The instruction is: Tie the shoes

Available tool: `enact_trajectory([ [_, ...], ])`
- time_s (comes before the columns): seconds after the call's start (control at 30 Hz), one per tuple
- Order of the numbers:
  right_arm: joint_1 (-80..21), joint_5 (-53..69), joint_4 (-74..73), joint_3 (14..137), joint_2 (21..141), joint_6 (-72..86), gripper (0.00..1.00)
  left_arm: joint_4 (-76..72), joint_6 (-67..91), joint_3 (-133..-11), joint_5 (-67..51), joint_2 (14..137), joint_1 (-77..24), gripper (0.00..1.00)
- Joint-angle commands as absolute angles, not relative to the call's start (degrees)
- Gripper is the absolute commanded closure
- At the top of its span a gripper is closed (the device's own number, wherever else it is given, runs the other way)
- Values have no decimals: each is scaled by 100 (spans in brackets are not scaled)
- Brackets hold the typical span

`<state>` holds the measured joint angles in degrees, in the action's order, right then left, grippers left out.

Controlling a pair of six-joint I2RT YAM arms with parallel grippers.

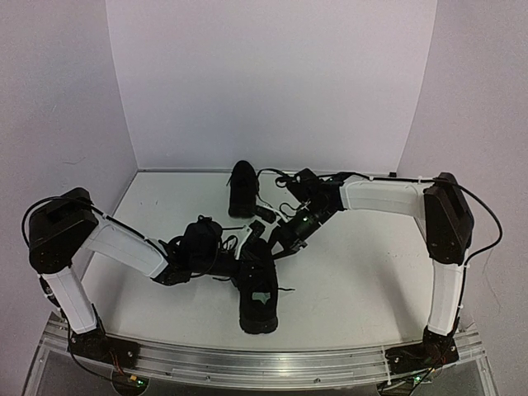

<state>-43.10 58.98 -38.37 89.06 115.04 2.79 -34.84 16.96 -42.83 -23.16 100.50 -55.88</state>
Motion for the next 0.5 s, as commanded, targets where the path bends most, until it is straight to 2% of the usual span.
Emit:
enact_trajectory([
  [0.0, -4376, 6015, -3683, 9039, 11408, 201, 94, -4120, 1829, -4515, -2627, 10145, -5631, 100],
  [0.1, -4369, 5993, -3687, 8959, 11338, 194, 90, -4150, 1859, -4477, -2628, 10129, -5613, 100],
  [0.27, -4193, 5924, -3683, 8779, 11045, 256, 75, -4112, 1863, -4438, -2644, 10075, -5599, 100],
  [0.47, -3792, 5825, -3674, 8652, 10652, 531, 71, -4017, 1806, -4458, -2677, 10054, -5590, 100],
])
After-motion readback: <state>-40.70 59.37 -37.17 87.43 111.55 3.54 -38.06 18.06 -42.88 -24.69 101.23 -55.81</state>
